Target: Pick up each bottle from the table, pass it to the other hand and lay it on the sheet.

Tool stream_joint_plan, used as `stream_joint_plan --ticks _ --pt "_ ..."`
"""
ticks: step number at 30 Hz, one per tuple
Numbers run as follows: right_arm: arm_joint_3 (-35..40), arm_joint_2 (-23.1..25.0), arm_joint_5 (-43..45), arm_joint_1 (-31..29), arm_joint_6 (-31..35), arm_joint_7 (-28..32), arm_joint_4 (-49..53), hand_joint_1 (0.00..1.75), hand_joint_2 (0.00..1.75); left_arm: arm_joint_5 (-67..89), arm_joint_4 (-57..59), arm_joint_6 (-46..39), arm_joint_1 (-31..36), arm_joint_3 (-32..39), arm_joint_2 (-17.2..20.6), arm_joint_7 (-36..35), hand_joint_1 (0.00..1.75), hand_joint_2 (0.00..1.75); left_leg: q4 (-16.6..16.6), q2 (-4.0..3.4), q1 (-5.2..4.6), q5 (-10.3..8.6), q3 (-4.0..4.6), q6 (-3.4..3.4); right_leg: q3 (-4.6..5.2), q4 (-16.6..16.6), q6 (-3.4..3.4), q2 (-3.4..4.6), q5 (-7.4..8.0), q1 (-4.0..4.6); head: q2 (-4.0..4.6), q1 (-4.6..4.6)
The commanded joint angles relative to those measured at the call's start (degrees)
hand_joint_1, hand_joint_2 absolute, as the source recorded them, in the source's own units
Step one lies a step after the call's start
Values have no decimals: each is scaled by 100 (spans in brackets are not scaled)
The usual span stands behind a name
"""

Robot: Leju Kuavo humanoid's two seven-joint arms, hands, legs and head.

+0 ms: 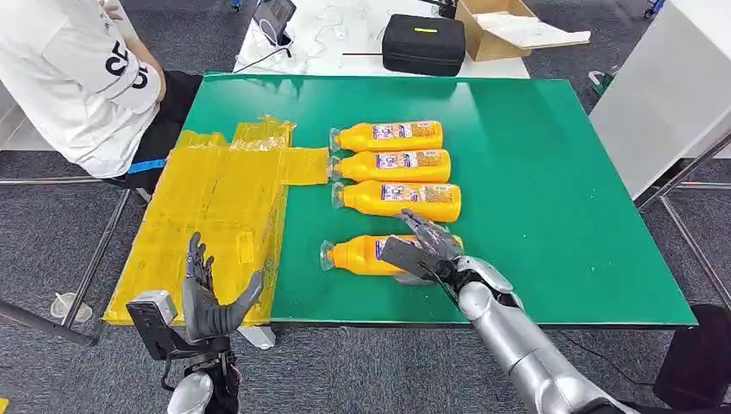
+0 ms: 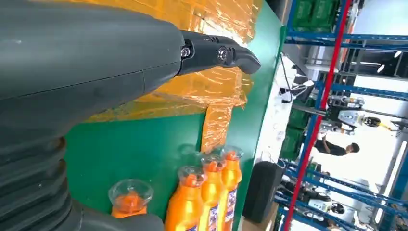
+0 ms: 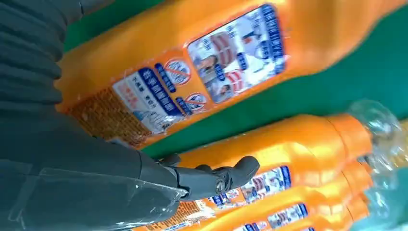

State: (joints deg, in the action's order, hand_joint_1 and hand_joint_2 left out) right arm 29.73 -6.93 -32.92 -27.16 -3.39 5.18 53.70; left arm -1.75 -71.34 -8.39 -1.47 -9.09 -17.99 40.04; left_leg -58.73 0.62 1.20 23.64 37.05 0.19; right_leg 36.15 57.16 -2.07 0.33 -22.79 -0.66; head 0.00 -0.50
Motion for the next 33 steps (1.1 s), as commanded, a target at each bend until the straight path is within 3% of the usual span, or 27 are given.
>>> stream_joint_plan --ticks 1,16,17,18,19,28,33 --pt "1011 -379 -61 -722 -443 -91 -1070 0 175 73 550 -17 310 40 69 -8 0 175 7 -7 -7 7 -37 -10 -35 -6 6 -2 -6 -4 0 0" --pt "2090 -639 164 -1470 -1240 -266 -1398 3 175 -211 854 128 395 145 -60 -12 0 175 5 -6 -8 5 -38 -12 -36 -4 5 -3 -7 -4 0 -2" --pt "2152 -650 174 -1482 -1230 -259 -1401 133 175 -231 892 136 410 154 -69 -8 0 175 4 -3 -6 3 -30 -10 -30 -4 4 -5 -5 -3 0 0" --pt "2183 -652 186 -1495 -1248 -249 -1404 161 175 -237 897 140 412 155 -70 -6 0 175 4 1 -4 0 -23 -8 -24 -4 3 -6 -2 -2 0 0" --pt "2183 -652 186 -1495 -1248 -249 -1404 175 175 -237 897 140 412 155 -70 -6 0 175 7 -3 -6 4 -37 -10 -37 -7 6 -5 -5 -2 0 -2" --pt "2362 -764 517 -1468 -1130 -211 -1213 175 175 -303 927 147 412 139 -88 -4 0 175 6 -3 -6 4 -43 -13 -43 -7 6 -8 -6 -1 0 -2" --pt "1860 -974 1008 -949 -541 -41 -373 175 175 -314 786 131 314 105 -68 -4 0 175 5 6 -4 4 -37 -10 -39 -5 5 -15 -8 0 0 -2"
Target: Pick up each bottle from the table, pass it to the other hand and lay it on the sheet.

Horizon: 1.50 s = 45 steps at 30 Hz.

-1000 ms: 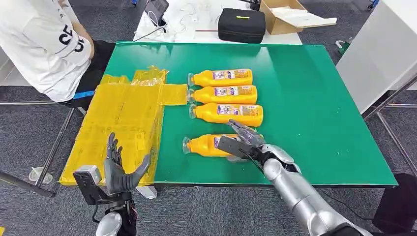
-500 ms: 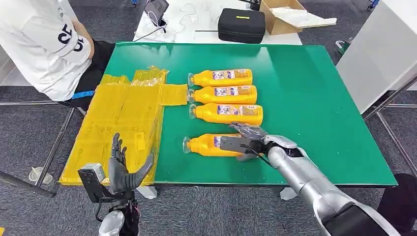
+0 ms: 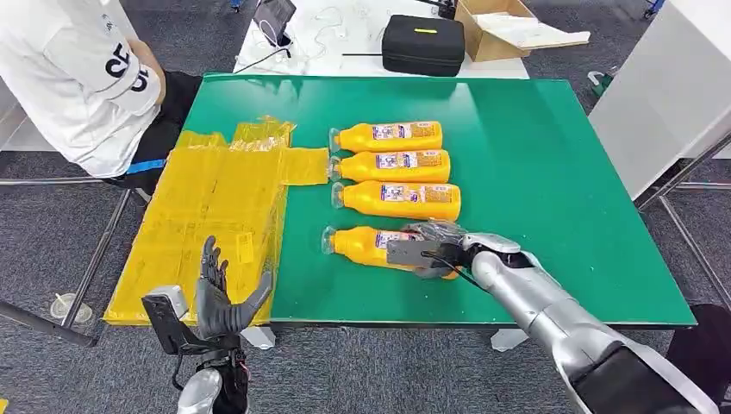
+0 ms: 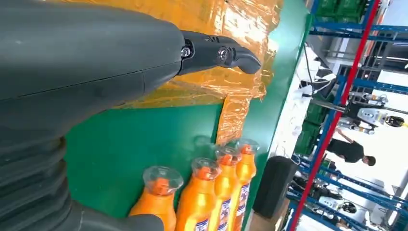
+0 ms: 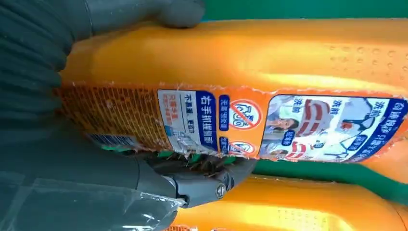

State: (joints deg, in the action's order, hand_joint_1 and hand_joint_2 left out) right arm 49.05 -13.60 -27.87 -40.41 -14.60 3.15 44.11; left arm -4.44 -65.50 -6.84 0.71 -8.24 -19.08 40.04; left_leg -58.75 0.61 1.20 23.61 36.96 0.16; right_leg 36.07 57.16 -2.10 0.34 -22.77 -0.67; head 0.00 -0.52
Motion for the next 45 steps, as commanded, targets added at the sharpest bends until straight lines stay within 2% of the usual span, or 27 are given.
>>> stream_joint_plan --ticks 1,4,5,7,8,9,13,14,16,18,20,21,22,23,24,29,31,32,33,35,36,38,45 --pt "-95 -322 490 434 612 117 672 175 175 -48 198 -25 92 16 45 -4 0 175 6 12 -2 5 -20 -6 -25 -5 6 -19 -10 1 0 0" --pt "-1006 36 648 1182 1612 359 1332 175 175 -41 -24 -67 -31 -1 66 -4 0 175 7 6 2 7 -20 -4 -24 -9 6 -10 -8 4 -2 0" --pt "-1300 227 440 1493 2007 392 1643 175 175 -39 -109 -65 -93 -21 77 -4 0 175 5 2 0 7 -16 -4 -19 -6 5 -5 -7 3 -2 0" --pt "-1332 274 333 1579 2010 317 1772 175 175 -39 -147 -60 -110 -37 87 -4 0 175 9 -3 1 12 -26 -4 -29 -8 9 -3 -11 4 0 2" --pt "-1856 589 289 1881 2533 563 2063 175 175 -48 -250 -74 -160 -51 89 -4 0 175 14 -14 2 20 -46 -4 -45 -12 14 6 -17 6 0 -2" --pt "-1937 661 200 1951 2541 563 2137 175 175 -47 -291 -69 -178 -68 95 -4 0 175 5 -6 4 7 -4 0 -8 -5 7 4 -4 6 0 2" --pt "-1947 685 155 1978 2536 546 2183 175 175 -46 -313 -67 -189 -76 98 -4 0 175 6 -20 -2 27 -44 -4 -37 2 16 9 -21 3 0 0" --pt "-1976 680 144 1982 2528 543 2191 175 175 -47 -316 -67 -185 -80 96 -4 0 175 3 -6 -1 12 -9 -2 -6 2 8 0 -10 2 0 -4" --pt "-2019 687 124 1978 2501 545 2176 175 175 -49 -302 -68 -180 -80 98 -4 0 175 4 -6 0 12 -12 -4 -10 -1 7 -1 -9 3 0 0" --pt "-2677 1141 -52 2333 3351 1142 2508 175 175 -36 -427 -91 -232 -144 113 -4 0 175 4 -5 -2 7 -1 -4 0 -1 5 1 -6 0 0 0" --pt "-2979 1415 -62 2675 3815 1455 2928 175 175 -47 -566 -65 -269 -253 144 -11 0 175 5 -8 -1 10 -6 -2 -5 -2 7 2 -9 2 0 0" --pt "-3079 1508 -385 2861 4287 1557 3101 175 175 -51 -669 -63 -287 -334 162 -18 0 175 7 -16 -3 23 -37 -8 -34 -4 12 4 -19 2 0 2" --pt "-3241 1669 -238 3005 4525 1854 3220 175 175 -117 -733 30 -277 -429 200 -79 0 175 6 -4 -1 13 -14 -4 -14 0 11 -3 -15 2 0 4" --pt "-3334 1746 -206 3139 4660 2023 3305 175 175 -153 -800 105 -260 -530 235 -127 0 175 6 -2 -4 18 -26 -6 -26 2 13 -7 -22 0 0 7" --pt "-3375 1787 -175 3187 4753 2155 3338 175 175 -179 -818 156 -251 -569 251 -156 0 175 5 -1 0 11 -6 0 -6 1 11 -4 -14 2 0 0" --pt "-3375 1787 -175 3187 4753 2155 3338 175 175 -179 -818 156 -251 -569 251 -156 0 175 5 -1 0 11 -6 0 -6 1 11 -4 -14 2 0 0" --pt "-3417 1840 -21 3206 4710 2324 3246 175 175 -314 -871 336 -209 -675 293 -264 0 175 6 -2 -1 15 -15 -1 -15 2 13 -4 -19 2 -2 -4" --pt "-3219 2394 161 3318 4622 3684 2095 175 175 -1112 -677 1808 310 -1221 539 -860 0 175 9 10 -1 10 -15 -2 -18 -1 11 -16 -17 2 0 0" --pt "-3139 2410 97 3303 4737 3685 2081 175 175 -1171 -618 1918 352 -1249 548 -915 0 175 11 6 -1 18 -38 -3 -38 -2 16 -15 -25 4 0 -2" --pt "-2648 2441 155 3226 5006 3685 1845 175 175 -1233 -313 2095 536 -1296 524 -993 0 175 14 -8 3 7 -17 1 -14 -9 11 2 -6 6 0 -2" --pt "-2537 2480 161 3176 5079 3685 1704 175 175 -1297 -197 2204 588 -1318 517 -1040 0 175 19 -10 -1 10 -34 -1 -28 -10 15 -1 -10 3 0 2" --pt "-2324 2510 306 3123 5021 3685 1564 175 175 -1389 -64 2350 624 -1348 498 -1045 0 175 15 -15 0 5 -14 3 -7 -8 9 8 -4 2 0 -2" --pt "-2317 2456 360 3103 5001 3685 1578 175 175 -1391 -82 2353 605 -1350 507 -1041 0 175 18 -13 -2 10 -31 -1 -26 -11 10 3 -11 1 0 0"
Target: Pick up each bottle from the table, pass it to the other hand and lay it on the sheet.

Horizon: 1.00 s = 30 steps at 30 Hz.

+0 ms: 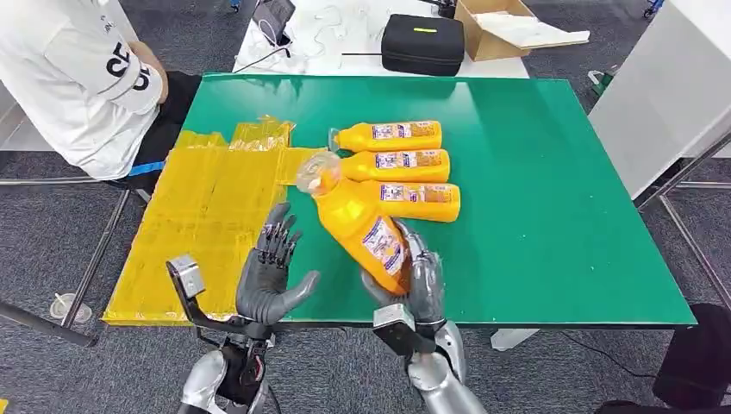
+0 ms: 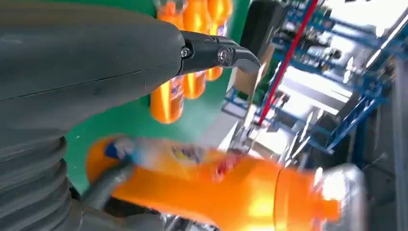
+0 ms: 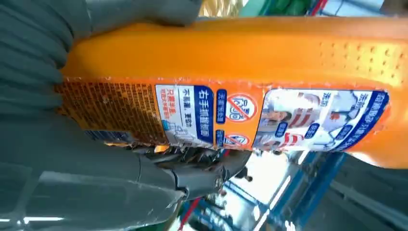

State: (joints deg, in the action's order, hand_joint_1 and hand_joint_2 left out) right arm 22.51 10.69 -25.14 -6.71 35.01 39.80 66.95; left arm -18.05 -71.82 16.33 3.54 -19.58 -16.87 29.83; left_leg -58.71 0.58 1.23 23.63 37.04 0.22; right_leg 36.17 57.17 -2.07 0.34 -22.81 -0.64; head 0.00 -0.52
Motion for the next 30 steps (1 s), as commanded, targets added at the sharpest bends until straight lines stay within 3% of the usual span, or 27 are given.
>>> stream_joint_plan --ticks 1,10,30 --pt "336 28 87 -267 40 20 -706 175 175 -29 549 36 322 -216 286 -21 0 175 12 -9 -4 8 -35 -7 -33 -10 6 2 -7 -1 0 0" --pt "350 85 215 -287 -195 20 -860 175 175 -89 537 125 311 -236 296 -60 0 175 9 -7 -6 6 -26 -6 -25 -6 7 2 -4 -2 0 0" --pt "1389 673 -621 -777 -675 -129 -3139 175 175 -21 1061 214 547 -299 208 -172 0 175 12 0 -2 8 -38 -7 -39 -11 9 -7 -10 2 0 0"
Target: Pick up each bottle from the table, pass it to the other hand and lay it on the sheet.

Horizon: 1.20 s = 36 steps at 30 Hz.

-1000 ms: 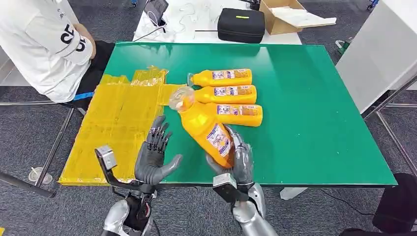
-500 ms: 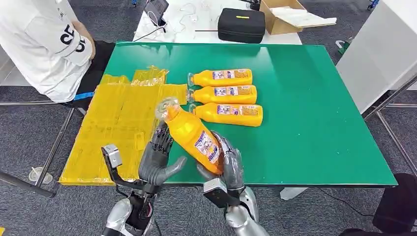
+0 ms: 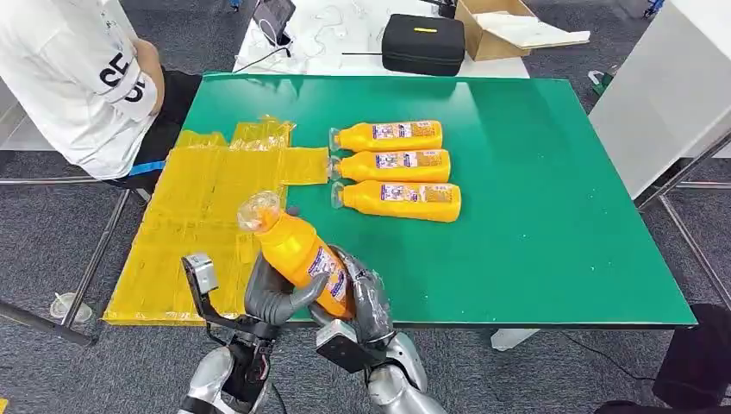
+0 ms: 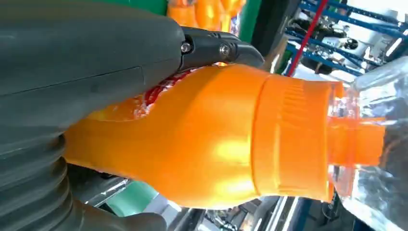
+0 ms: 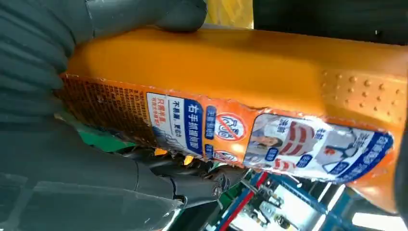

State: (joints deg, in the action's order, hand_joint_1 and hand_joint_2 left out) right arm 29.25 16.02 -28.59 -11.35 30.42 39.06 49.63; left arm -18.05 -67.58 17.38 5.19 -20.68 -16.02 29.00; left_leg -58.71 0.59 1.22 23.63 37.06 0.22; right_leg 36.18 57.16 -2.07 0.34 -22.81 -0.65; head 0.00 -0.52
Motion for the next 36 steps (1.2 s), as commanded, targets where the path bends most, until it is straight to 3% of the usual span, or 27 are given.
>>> stream_joint_plan --ticks 1,6,7,8,9,10,18,19,21,22,23,34,35,36 --pt "713 161 -228 -313 -303 -55 -1443 175 175 -24 653 105 385 -190 115 -94 0 175 8 2 -1 4 -25 -4 -26 -7 6 -8 -6 2 0 2" --pt "790 187 -303 -342 -299 -119 -1527 175 175 -46 702 134 408 -204 106 -121 0 175 11 0 -3 13 -50 -8 -48 -7 11 -12 -16 2 0 2" --pt "790 197 -289 -346 -332 -127 -1543 175 175 -42 709 141 411 -205 116 -116 0 175 5 5 -3 4 -19 -4 -18 -3 5 -11 -8 0 0 -4" --pt "776 204 -264 -346 -339 -117 -1546 175 175 -34 708 134 417 -196 117 -94 9 175 5 2 0 10 -35 -7 -34 -4 9 -12 -13 4 0 4" --pt "759 208 -237 -348 -363 -132 -1554 175 175 -45 702 142 418 -186 117 -84 152 175 4 4 -1 5 -20 -5 -19 -4 5 -11 -8 2 0 0" --pt "744 208 -222 -347 -349 -127 -1549 175 175 -39 691 168 417 -189 124 -67 175 175 4 0 -2 4 -16 -4 -13 -2 4 -8 -6 0 0 0" --pt "672 185 -156 -340 -342 -129 -1517 175 175 -72 632 224 382 -146 108 -38 175 175 3 1 -1 2 -12 -4 -9 -2 5 -10 -5 1 0 2" --pt "672 185 -156 -340 -342 -129 -1517 175 175 -72 632 224 382 -146 108 -38 175 175 7 0 -3 15 -49 -10 -47 -5 12 -15 -19 2 0 2" --pt "634 171 -126 -324 -342 -108 -1453 175 175 -200 588 331 358 -102 93 -43 175 175 3 3 0 3 -13 -3 -12 -3 5 -12 -6 2 0 0" --pt "623 163 -115 -332 -365 -111 -1436 175 175 -269 580 398 359 -87 88 -51 175 175 6 3 -1 15 -50 -9 -49 -5 12 -18 -20 4 0 2" --pt "598 155 -118 -327 -331 -125 -1396 175 175 -385 543 451 341 -53 74 -98 175 175 2 3 0 5 -18 -5 -16 -2 6 -13 -8 2 -2 2" --pt "452 109 -115 -376 -261 -160 -1210 169 175 -1238 266 944 310 76 78 -417 175 175 -1 6 -1 6 -18 -7 -17 1 6 -17 -10 1 -2 2" --pt "428 113 -122 -357 -196 -163 -1162 28 175 -1245 222 919 298 81 80 -412 175 175 -1 5 -1 4 -12 -5 -11 1 5 -15 -8 2 0 0" --pt "351 133 -69 -328 -114 -141 -1092 0 175 -1312 208 898 291 115 66 -420 175 175 -1 7 -1 2 -11 -5 -10 0 4 -17 -7 1 -2 2"
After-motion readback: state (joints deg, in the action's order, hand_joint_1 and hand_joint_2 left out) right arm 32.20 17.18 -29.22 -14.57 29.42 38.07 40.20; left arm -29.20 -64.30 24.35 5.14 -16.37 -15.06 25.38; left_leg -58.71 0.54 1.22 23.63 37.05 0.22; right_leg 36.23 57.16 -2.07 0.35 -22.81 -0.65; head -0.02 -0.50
